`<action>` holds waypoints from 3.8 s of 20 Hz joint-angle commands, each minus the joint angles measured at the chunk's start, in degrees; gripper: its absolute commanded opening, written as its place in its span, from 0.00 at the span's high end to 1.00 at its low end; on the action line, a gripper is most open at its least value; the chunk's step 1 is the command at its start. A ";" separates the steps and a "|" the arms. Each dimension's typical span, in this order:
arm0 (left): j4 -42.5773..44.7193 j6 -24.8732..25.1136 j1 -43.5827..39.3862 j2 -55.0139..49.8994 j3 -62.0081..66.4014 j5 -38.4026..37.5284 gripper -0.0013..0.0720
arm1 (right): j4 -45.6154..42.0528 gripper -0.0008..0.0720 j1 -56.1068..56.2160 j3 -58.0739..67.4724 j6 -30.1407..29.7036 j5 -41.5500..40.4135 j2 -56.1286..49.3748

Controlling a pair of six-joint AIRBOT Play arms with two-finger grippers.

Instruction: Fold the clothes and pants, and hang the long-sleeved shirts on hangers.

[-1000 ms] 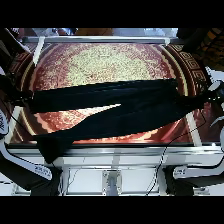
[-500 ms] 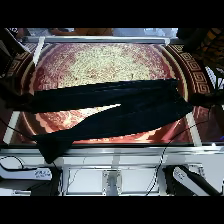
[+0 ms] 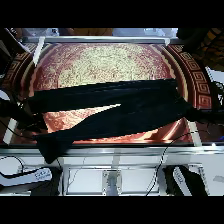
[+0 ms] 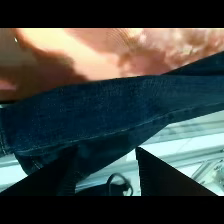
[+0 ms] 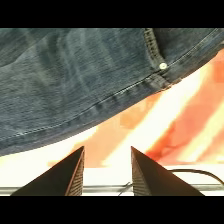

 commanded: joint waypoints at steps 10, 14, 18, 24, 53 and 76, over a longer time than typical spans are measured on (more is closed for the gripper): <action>14.08 -6.62 3.93 2.73 -1.29 1.57 0.39 | 2.19 0.53 0.07 -0.83 -0.52 2.49 1.51; 14.03 -6.60 3.93 2.73 -1.29 5.46 0.32 | 2.19 0.53 0.07 -0.83 -0.52 2.43 1.51; 12.31 -6.56 3.93 2.73 -1.55 8.26 0.32 | 2.21 0.53 0.07 -0.83 -0.50 2.45 1.51; 9.03 -5.25 3.91 2.73 -6.69 12.94 0.32 | 2.21 0.53 0.07 -0.83 -0.50 2.43 1.51; 15.37 -6.47 -5.07 8.26 34.93 0.72 0.95 | 2.16 0.53 0.07 -0.81 -0.46 -0.13 1.49; 26.45 -5.77 11.26 7.08 -7.85 5.38 0.95 | -10.62 0.30 -2.12 -0.83 -6.49 -22.14 -28.63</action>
